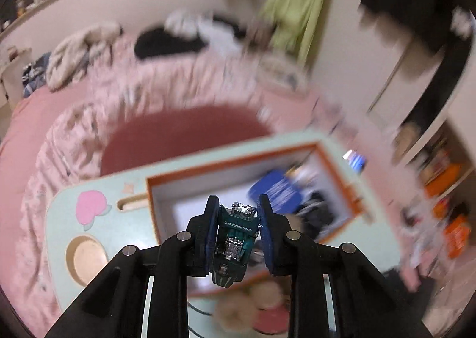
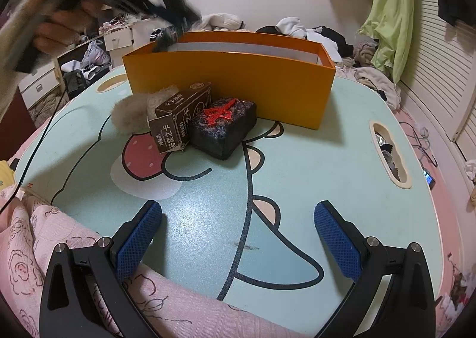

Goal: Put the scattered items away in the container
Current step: 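Lift the green toy car out and set it on the table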

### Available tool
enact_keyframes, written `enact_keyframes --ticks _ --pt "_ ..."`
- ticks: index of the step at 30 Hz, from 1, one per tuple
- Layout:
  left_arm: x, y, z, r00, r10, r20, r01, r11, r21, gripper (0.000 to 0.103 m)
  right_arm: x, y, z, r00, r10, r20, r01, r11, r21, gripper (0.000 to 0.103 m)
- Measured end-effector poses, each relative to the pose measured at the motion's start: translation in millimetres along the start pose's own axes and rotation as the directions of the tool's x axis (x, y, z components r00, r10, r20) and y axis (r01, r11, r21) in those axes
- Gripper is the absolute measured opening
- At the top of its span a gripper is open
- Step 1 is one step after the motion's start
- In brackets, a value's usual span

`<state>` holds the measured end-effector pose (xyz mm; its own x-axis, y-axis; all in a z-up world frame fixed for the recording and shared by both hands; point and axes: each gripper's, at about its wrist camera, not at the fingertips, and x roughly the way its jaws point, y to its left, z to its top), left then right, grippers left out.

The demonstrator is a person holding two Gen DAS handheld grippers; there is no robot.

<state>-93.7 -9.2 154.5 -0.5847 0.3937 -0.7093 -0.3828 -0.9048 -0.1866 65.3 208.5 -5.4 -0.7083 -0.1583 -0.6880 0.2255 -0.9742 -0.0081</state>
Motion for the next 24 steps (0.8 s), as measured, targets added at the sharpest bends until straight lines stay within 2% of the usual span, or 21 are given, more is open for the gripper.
enact_keyframes --ticks 3,5,6,9,10,12,14,16,18,19,20,21,22,23,24 --pt "-42 0 -19 0.997 -0.032 0.075 0.034 0.999 -0.035 0.024 0 1 0 1.0 0.0 -0.001 0.0 1.0 0.0 0.102" --pt "-55 3 -36 0.997 -0.007 0.075 0.011 0.998 -0.061 0.024 0 0 0 1.0 0.0 -0.001 0.0 1.0 0.0 0.102" --pt "-57 6 -48 0.998 0.027 0.061 -0.022 0.997 -0.079 0.024 0 0 0 1.0 0.0 -0.001 0.0 1.0 0.0 0.102" --pt "-45 17 -82 0.992 0.124 -0.013 -0.125 0.983 -0.138 0.024 0 0 1 1.0 0.0 -0.001 0.0 1.0 0.0 0.102" --pt "-37 23 -90 0.991 0.13 -0.043 -0.136 0.978 -0.156 0.024 0 0 1 1.0 0.0 -0.001 0.0 1.0 0.0 0.102" --pt "-13 34 -107 0.989 0.113 -0.094 -0.13 0.97 -0.207 0.024 0 -1 1 1.0 0.001 -0.001 -0.001 1.0 0.0 0.102" --pt "4 37 -115 0.987 0.115 -0.116 -0.138 0.967 -0.215 0.024 0 -1 1 1.0 0.001 -0.001 -0.001 1.0 0.0 0.102" --pt "19 29 -117 0.985 0.125 -0.116 -0.146 0.968 -0.203 0.025 0 -1 1 1.0 0.001 -0.001 -0.001 1.0 0.0 0.102" --pt "23 23 -117 0.991 0.095 -0.096 -0.114 0.972 -0.206 0.026 0 -1 1 1.0 0.001 -0.001 -0.001 1.0 0.0 0.102" --pt "21 20 -117 0.994 0.079 -0.071 -0.093 0.972 -0.215 0.031 0 -1 1 1.0 0.002 -0.001 -0.002 1.0 0.001 0.102" --pt "15 19 -117 0.997 0.062 -0.039 -0.069 0.972 -0.224 0.046 0 -1 1 1.0 0.001 -0.001 -0.001 1.0 0.0 0.102" --pt "10 19 -116 0.998 0.059 -0.005 -0.058 0.971 -0.233 0.057 0 0 1 1.0 0.002 0.0 -0.002 1.0 0.0 0.102" --pt "4 18 -116 0.997 0.072 0.026 -0.064 0.969 -0.237 0.077 0 0 1 1.0 0.001 -0.001 -0.001 1.0 0.0 0.102" --pt "-4 18 -118 0.994 0.097 0.057 -0.081 0.968 -0.238 0.085 0 0 1 1.0 0.001 -0.001 -0.001 1.0 0.0 0.102" --pt "-13 18 -122 0.988 0.126 0.087 -0.102 0.967 -0.234 0.085 0 0 1 1.0 0.001 -0.001 -0.001 1.0 0.0 0.102"
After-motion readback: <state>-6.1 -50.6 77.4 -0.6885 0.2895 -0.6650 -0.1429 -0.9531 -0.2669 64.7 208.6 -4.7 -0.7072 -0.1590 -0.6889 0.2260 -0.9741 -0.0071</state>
